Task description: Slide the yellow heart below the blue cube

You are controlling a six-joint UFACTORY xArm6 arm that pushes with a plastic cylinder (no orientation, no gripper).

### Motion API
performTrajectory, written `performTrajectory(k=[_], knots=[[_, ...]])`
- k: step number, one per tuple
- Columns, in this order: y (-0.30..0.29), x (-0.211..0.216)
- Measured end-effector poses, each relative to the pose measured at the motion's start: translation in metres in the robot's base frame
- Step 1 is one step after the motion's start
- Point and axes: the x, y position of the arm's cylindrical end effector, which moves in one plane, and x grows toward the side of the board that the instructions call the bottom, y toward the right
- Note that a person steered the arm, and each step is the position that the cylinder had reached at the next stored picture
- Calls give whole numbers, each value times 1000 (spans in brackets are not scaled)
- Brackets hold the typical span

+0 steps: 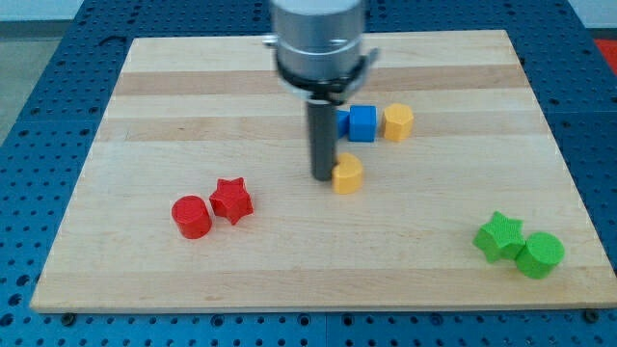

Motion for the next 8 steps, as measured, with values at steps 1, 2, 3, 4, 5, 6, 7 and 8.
performTrajectory(k=[1,2,3,4,5,6,7,8], knots=[[40,-1],[14,6],[-24,32],[-31,50],[-22,51],[20,51],[38,51],[40,45]])
